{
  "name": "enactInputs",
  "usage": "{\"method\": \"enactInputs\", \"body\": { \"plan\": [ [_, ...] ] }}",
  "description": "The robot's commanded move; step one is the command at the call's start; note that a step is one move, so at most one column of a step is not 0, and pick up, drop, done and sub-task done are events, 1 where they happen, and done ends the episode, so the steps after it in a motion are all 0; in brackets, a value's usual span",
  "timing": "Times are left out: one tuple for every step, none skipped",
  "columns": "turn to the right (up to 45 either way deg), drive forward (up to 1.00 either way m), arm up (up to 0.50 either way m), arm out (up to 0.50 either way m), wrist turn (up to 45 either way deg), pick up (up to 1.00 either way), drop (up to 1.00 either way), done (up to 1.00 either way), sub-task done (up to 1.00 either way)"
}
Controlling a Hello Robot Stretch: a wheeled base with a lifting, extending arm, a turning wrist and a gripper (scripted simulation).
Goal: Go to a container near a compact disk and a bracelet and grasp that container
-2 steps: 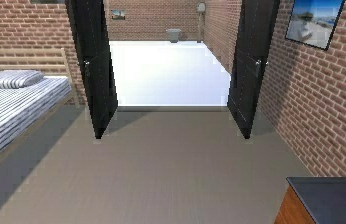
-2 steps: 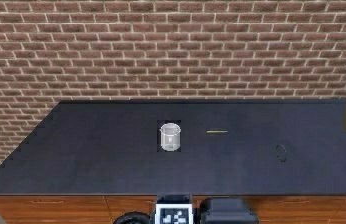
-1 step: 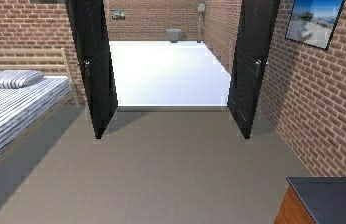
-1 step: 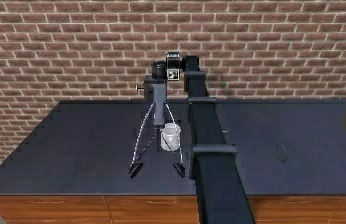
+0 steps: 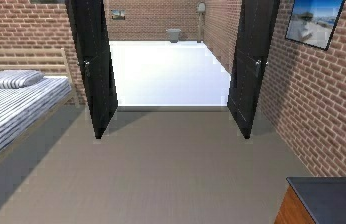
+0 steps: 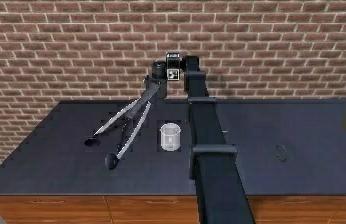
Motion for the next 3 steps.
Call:
{"method": "enactInputs", "body": {
  "plan": [
    [0.0,0.0,0.0,0.0,45.0,0.0,0.0,0.0,0.0],
    [0.0,0.0,0.0,0.0,45.0,0.0,0.0,0.0,0.0],
    [0.0,0.0,0.0,0.0,45.0,0.0,0.0,0.0,0.0]
  ]
}}
